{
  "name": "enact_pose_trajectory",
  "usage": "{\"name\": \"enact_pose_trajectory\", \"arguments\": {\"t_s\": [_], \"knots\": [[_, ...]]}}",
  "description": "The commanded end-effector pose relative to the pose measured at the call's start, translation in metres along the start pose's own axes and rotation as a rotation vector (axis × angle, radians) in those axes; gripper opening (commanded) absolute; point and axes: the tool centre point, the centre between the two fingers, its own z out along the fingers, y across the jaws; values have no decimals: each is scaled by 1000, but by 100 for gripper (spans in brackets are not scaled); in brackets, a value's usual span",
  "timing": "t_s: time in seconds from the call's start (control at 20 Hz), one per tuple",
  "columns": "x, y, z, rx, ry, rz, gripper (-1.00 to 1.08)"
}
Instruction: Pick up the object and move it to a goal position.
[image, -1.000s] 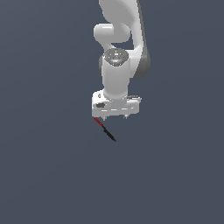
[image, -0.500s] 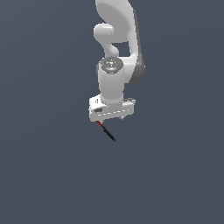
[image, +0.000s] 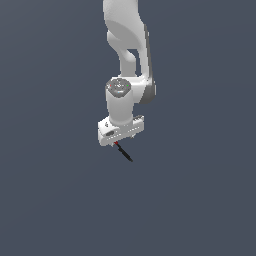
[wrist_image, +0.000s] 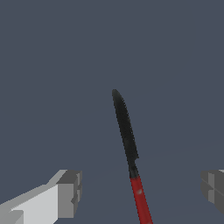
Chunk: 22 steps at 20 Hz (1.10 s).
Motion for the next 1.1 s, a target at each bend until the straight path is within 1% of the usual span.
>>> {"name": "enact_pose_trajectory", "arguments": {"t_s": [0.0, 0.25, 0.5, 0.75, 1.05], "knots": [[-6, 3, 11, 0, 0, -57, 100], [-16, 7, 28, 2, -1, -143, 100], [-22, 10, 39, 3, -1, -197, 100], [-25, 10, 43, 4, -1, -219, 100], [-25, 10, 48, 4, -1, -216, 100]]}}
